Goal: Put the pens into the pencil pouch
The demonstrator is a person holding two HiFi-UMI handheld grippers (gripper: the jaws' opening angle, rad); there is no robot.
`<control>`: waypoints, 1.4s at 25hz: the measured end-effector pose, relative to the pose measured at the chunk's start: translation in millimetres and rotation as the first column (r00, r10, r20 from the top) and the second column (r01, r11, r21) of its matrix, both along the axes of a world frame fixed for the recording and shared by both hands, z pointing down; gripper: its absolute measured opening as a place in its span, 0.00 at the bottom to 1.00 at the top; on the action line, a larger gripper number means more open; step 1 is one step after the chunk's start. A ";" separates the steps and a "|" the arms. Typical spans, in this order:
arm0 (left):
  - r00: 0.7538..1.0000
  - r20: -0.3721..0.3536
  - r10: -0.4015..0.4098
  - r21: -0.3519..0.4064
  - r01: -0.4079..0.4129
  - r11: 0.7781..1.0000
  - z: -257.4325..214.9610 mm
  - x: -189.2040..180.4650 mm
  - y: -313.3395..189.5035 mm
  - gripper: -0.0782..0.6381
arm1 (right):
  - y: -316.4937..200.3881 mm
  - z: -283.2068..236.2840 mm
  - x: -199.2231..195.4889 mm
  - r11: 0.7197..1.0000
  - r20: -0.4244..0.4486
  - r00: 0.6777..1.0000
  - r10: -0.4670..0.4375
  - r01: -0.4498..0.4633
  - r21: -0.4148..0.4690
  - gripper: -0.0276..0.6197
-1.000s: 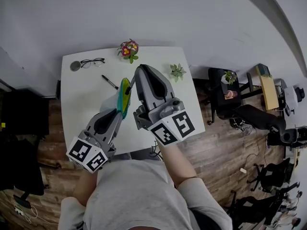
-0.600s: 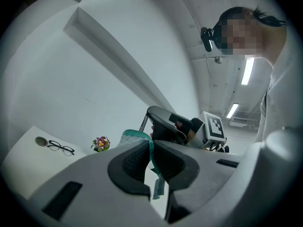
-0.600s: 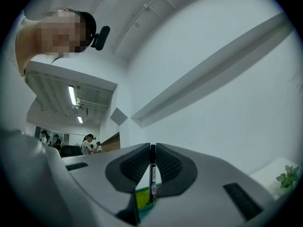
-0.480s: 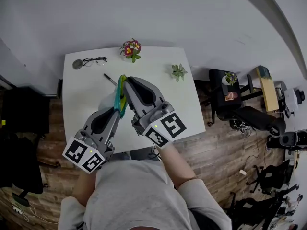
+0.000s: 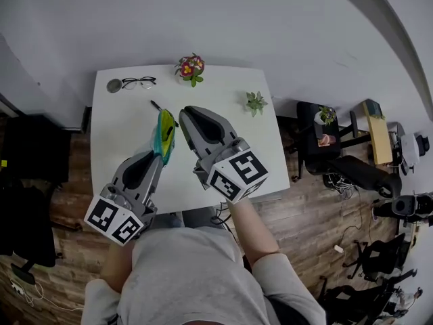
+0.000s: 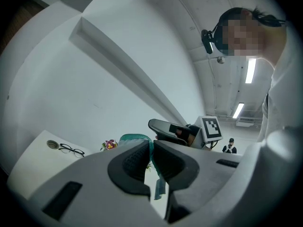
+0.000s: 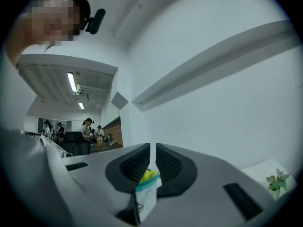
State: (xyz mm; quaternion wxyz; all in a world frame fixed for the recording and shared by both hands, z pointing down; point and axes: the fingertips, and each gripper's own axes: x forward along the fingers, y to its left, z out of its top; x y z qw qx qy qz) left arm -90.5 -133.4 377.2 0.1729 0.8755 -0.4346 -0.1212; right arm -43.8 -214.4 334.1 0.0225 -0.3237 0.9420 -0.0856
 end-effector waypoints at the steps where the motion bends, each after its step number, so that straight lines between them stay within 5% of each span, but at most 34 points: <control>1: 1.000 0.004 -0.012 -0.003 0.012 1.000 1.5 -3.7 1.8 0.18 | -3.9 6.2 -0.3 1.000 -0.031 1.000 -0.001 0.001 -0.027 0.12; 6: 0.996 0.018 -0.089 -0.022 0.089 0.996 9.2 -27.0 9.0 0.18 | -24.9 41.8 -8.3 0.982 -0.185 0.982 -0.049 0.014 -0.187 0.10; 13: 0.976 0.010 -0.217 -0.046 0.217 0.975 16.6 -51.4 15.3 0.18 | -43.7 99.1 -26.5 0.924 -0.305 0.930 -0.206 0.083 -0.373 0.10; 21: 0.945 0.000 -0.326 -0.064 0.326 0.943 20.5 -61.3 14.6 0.18 | -83.4 143.5 -42.1 0.889 -0.430 0.846 -0.316 0.105 -0.446 0.10; 25: 0.932 0.010 -0.363 -0.060 0.362 0.930 21.6 -61.4 12.5 0.18 | -101.8 160.7 -57.0 0.853 -0.449 0.802 -0.393 0.135 -0.505 0.18; 35: 0.910 0.027 -0.414 -0.056 0.415 0.908 26.7 -59.0 0.8 0.18 | -140.7 224.6 -76.8 0.794 -0.532 0.706 -0.468 0.070 -0.604 0.18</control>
